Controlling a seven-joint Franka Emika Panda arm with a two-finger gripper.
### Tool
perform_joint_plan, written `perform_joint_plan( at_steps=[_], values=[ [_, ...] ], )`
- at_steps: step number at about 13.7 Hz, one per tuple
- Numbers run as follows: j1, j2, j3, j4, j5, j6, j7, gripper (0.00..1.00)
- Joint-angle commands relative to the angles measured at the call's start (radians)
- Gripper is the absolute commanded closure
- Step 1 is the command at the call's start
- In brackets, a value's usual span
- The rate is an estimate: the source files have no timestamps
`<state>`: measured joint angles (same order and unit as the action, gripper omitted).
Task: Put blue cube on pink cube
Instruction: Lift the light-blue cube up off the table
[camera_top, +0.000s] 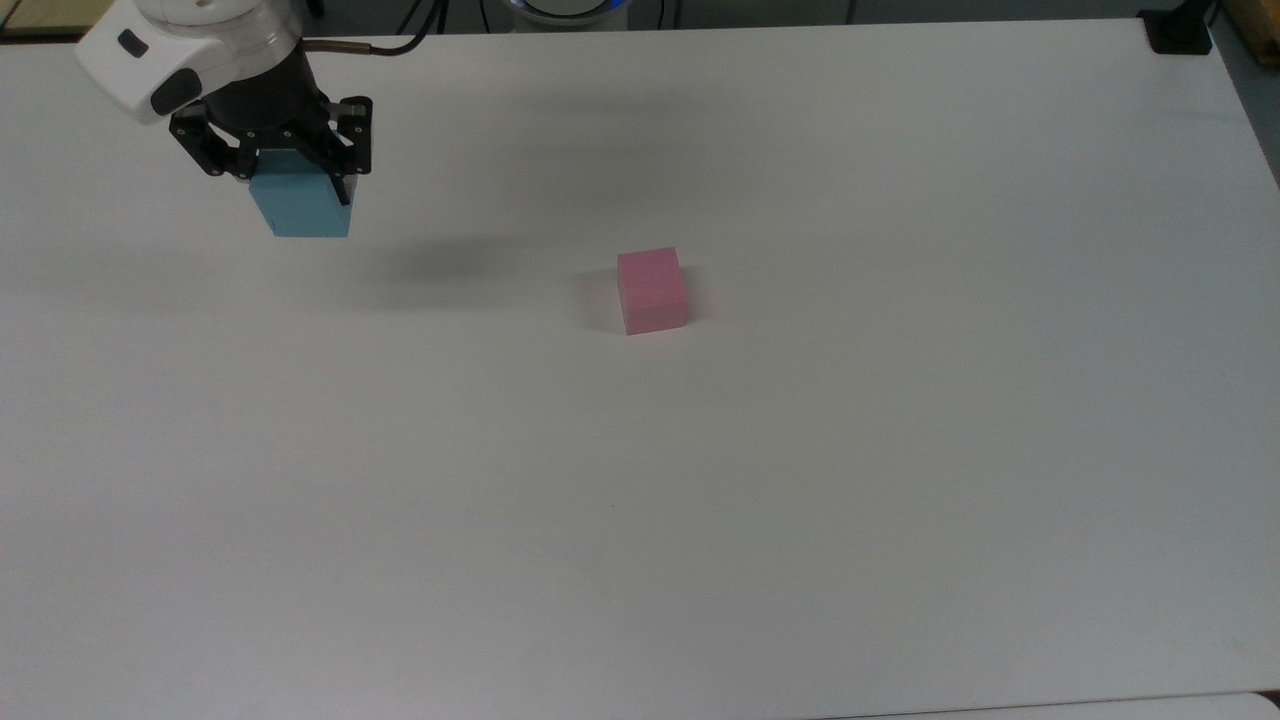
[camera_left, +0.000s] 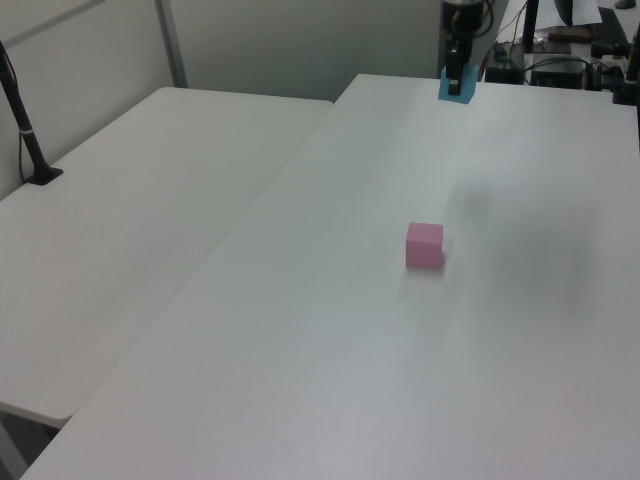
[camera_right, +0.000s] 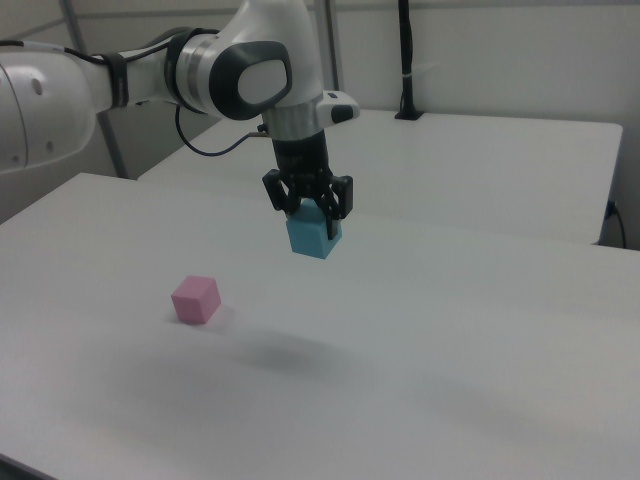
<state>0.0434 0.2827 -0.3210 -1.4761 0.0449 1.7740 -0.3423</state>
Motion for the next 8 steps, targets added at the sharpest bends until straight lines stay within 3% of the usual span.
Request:
perform_joint_plan(
  at_steps=[1,3,5,6,8],
  values=[
    [0.03,0.001,-0.003,0.005,0.02,-0.016,0.04,0.93],
    [0.055,-0.005,0.016,0.002,0.021,-0.018,0.086,0.93],
    [0.05,-0.023,0.098,-0.004,0.016,-0.018,0.136,0.93],
    [0.046,-0.033,0.164,-0.015,0.01,-0.016,0.191,0.93],
    [0.052,-0.048,0.235,-0.021,0.007,-0.018,0.25,0.92]
  ],
)
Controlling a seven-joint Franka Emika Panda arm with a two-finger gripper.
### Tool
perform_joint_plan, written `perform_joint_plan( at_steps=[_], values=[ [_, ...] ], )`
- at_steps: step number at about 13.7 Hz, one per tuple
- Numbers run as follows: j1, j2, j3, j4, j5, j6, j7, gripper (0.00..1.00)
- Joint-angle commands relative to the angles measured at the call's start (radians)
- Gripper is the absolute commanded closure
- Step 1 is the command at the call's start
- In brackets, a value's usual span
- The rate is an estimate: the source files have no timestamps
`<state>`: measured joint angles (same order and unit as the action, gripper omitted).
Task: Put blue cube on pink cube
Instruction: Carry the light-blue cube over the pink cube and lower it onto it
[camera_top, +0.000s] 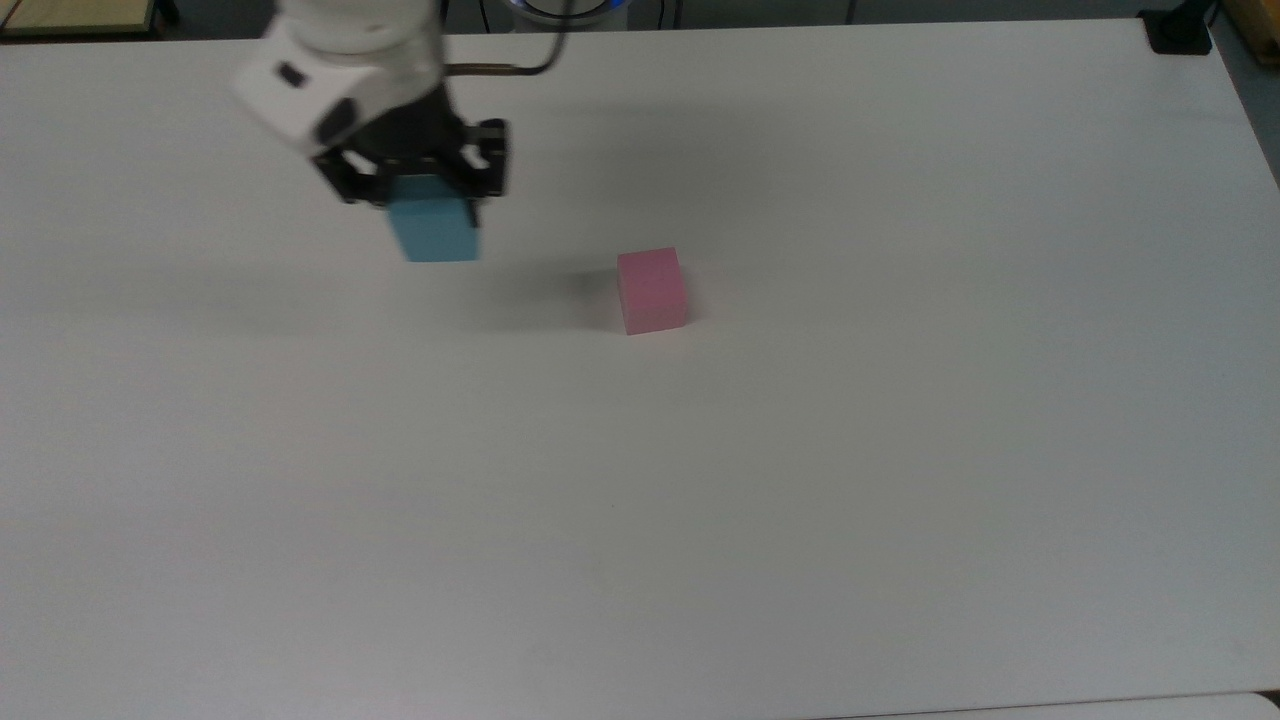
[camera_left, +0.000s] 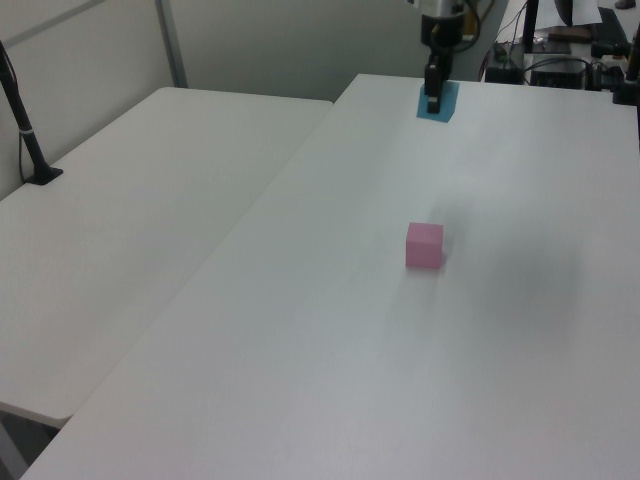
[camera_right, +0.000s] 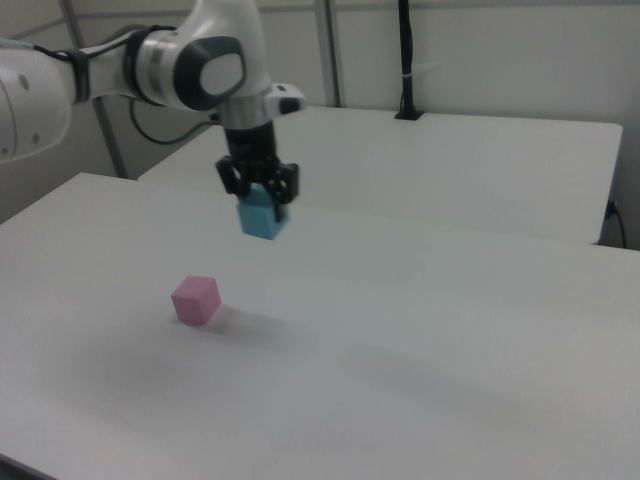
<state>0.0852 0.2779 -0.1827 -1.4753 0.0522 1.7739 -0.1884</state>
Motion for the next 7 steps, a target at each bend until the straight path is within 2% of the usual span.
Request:
perform_joint_plan(
  at_steps=[1,3,6,7],
  values=[
    [0.011,-0.046,0.13,-0.023,-0.002,-0.019,0.121,0.91],
    [0.013,-0.058,0.187,-0.036,-0.009,-0.021,0.173,0.91],
    [0.018,-0.066,0.235,-0.052,-0.037,-0.021,0.222,0.89],
    [0.025,-0.068,0.236,-0.053,-0.046,-0.021,0.228,0.88]
  ],
)
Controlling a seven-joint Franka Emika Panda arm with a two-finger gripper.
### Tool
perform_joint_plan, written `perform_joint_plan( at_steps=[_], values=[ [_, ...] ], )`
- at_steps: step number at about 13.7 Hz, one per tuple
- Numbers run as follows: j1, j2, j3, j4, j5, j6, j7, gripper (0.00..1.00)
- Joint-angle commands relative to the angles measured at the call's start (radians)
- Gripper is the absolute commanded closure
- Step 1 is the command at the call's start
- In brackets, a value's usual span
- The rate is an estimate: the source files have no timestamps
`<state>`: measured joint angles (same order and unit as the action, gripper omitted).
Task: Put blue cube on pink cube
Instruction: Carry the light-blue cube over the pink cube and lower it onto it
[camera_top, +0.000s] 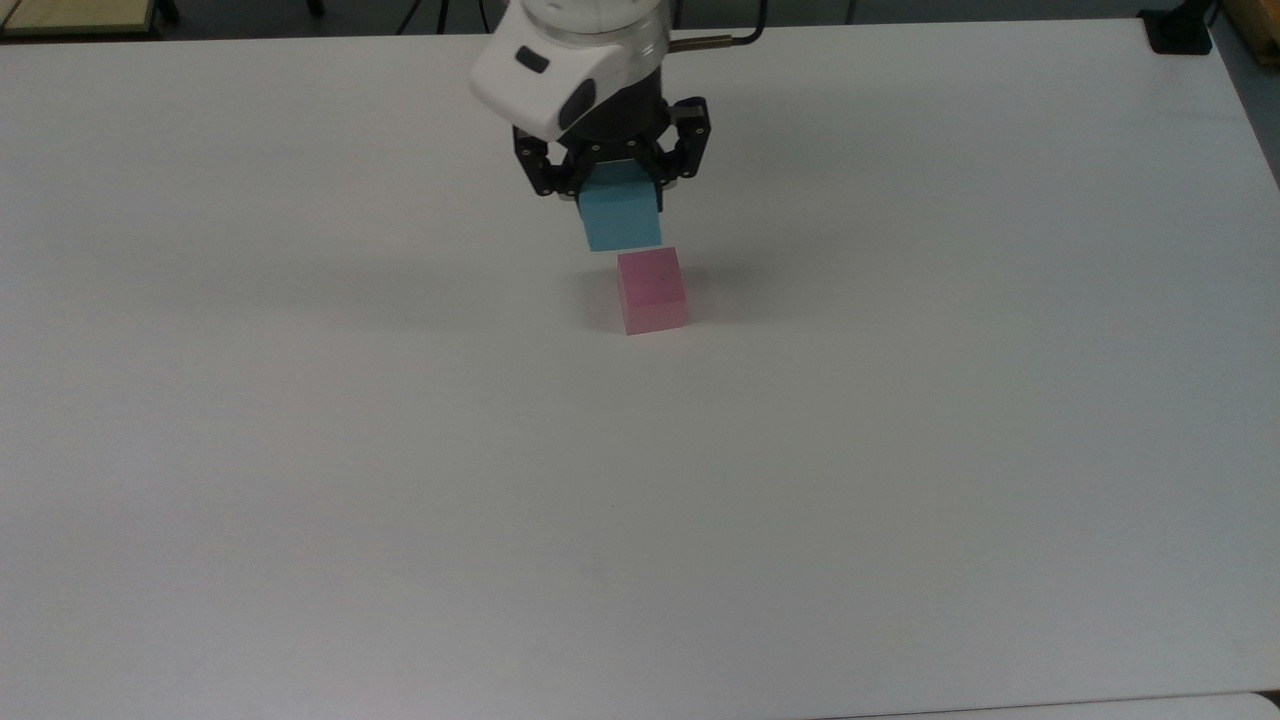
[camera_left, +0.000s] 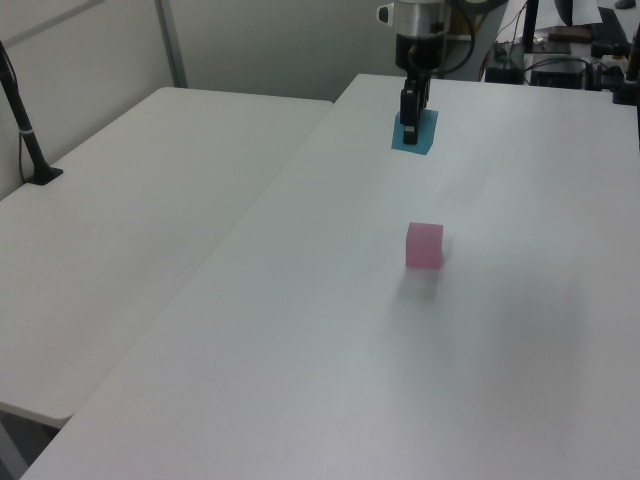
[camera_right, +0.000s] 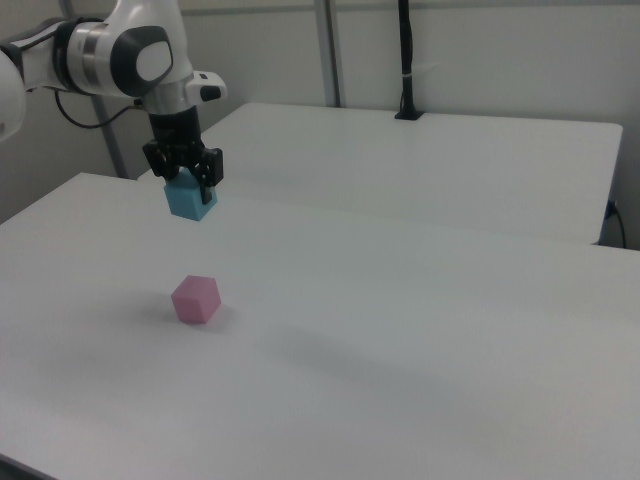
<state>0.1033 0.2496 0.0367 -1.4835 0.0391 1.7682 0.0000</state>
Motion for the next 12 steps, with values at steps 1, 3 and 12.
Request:
perform_joint_plan(
  at_steps=[1,3,12],
  values=[
    [0.021,-0.039,0.017,-0.05,-0.036,-0.015,0.044,0.88],
    [0.027,-0.039,0.017,-0.084,-0.045,-0.01,0.044,0.88],
    [0.07,0.003,0.017,-0.276,-0.134,0.195,0.135,0.87]
  ],
)
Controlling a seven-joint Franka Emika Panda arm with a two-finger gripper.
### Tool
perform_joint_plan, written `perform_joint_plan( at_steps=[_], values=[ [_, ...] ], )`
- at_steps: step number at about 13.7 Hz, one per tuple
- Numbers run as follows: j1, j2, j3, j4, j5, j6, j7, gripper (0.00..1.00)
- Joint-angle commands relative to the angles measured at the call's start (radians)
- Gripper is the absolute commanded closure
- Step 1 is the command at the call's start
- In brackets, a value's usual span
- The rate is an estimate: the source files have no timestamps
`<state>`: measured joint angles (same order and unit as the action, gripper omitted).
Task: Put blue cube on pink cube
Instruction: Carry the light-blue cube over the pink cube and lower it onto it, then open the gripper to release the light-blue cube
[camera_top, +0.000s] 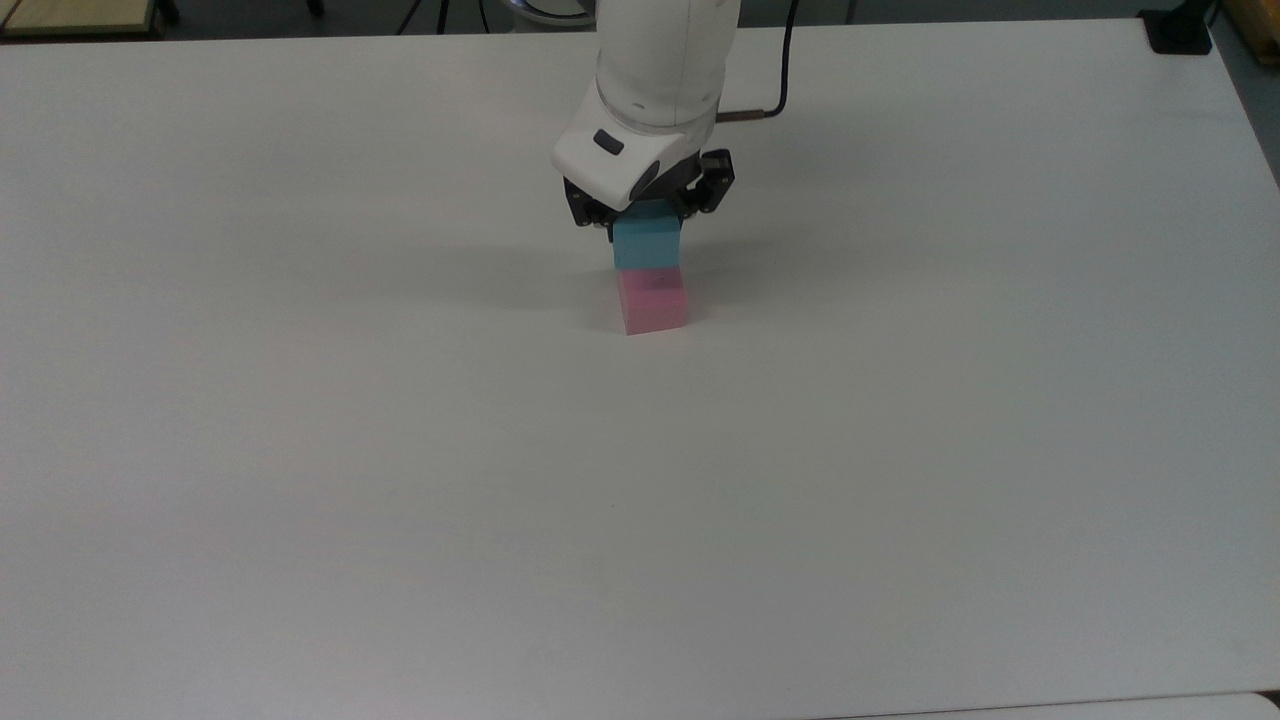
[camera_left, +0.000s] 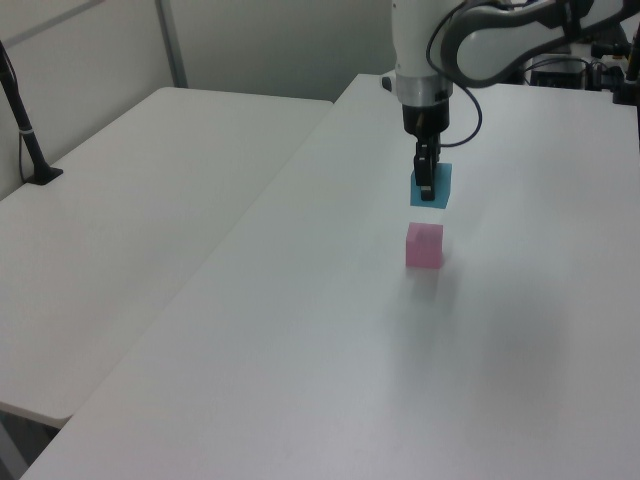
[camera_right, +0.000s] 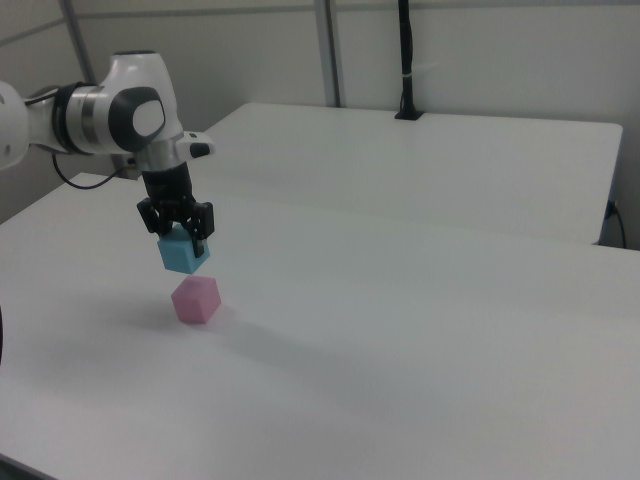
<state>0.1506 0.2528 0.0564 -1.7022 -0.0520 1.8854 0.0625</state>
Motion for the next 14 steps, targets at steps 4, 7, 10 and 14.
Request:
perform_joint_plan(
  at_steps=[4,7,10,14],
  values=[
    [0.033,0.029,-0.003,-0.106,-0.081,0.145,0.091,0.87],
    [0.05,0.063,-0.003,-0.12,-0.112,0.175,0.128,0.86],
    [0.05,0.086,-0.003,-0.117,-0.129,0.195,0.181,0.0],
    [0.049,0.077,-0.003,-0.111,-0.127,0.192,0.186,0.0]
  ],
)
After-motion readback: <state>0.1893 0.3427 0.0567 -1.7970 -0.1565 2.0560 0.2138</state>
